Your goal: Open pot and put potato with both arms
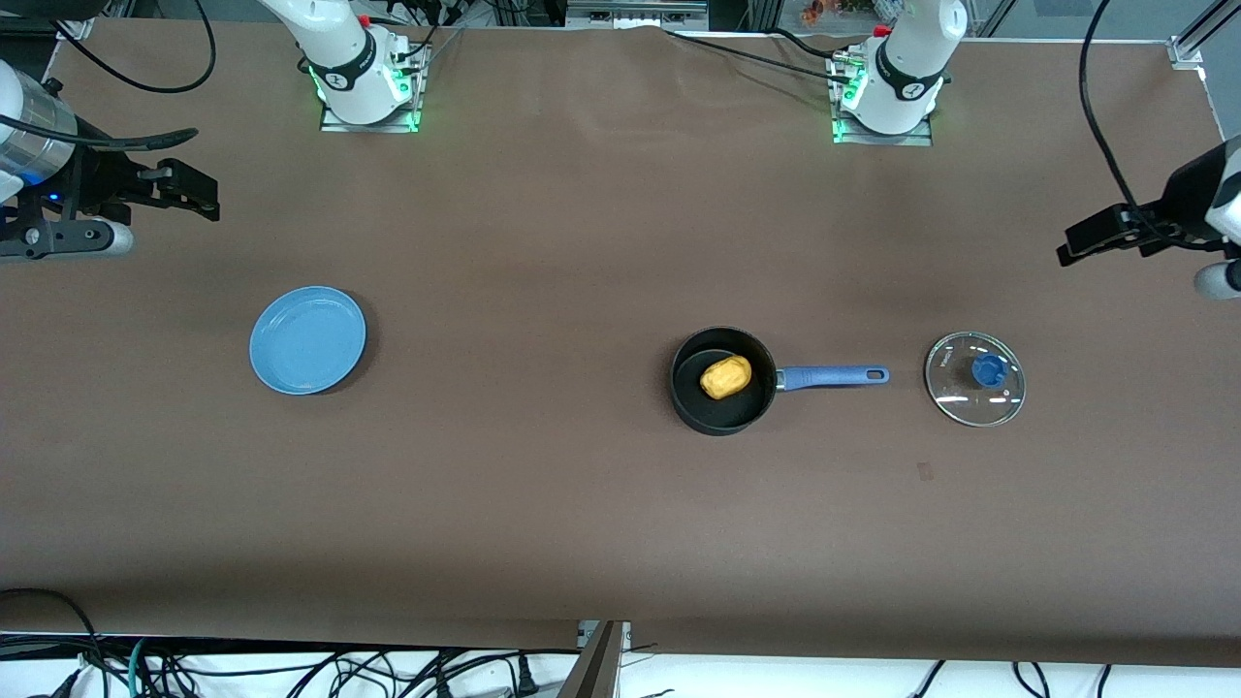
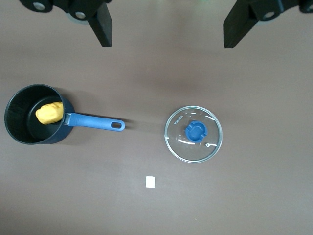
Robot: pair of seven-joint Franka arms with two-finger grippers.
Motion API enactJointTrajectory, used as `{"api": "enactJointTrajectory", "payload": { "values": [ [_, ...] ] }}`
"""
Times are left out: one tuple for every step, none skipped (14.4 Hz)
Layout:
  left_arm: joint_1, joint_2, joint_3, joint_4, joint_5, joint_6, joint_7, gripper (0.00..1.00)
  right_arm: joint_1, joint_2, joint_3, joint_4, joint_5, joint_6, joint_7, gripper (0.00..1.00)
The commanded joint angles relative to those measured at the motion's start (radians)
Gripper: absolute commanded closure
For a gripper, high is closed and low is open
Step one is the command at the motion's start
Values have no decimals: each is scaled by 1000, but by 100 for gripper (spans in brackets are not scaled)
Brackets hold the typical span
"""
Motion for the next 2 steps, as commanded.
{"api": "enactJointTrajectory", "payload": {
  "values": [
    [-1, -3, -18, -8, 22, 13, -32, 0, -9, 6, -1, 20, 13, -14, -24, 0],
    [-1, -3, -18, -8, 22, 13, -34, 0, -9, 6, -1, 20, 13, -14, -24, 0]
  ]
}}
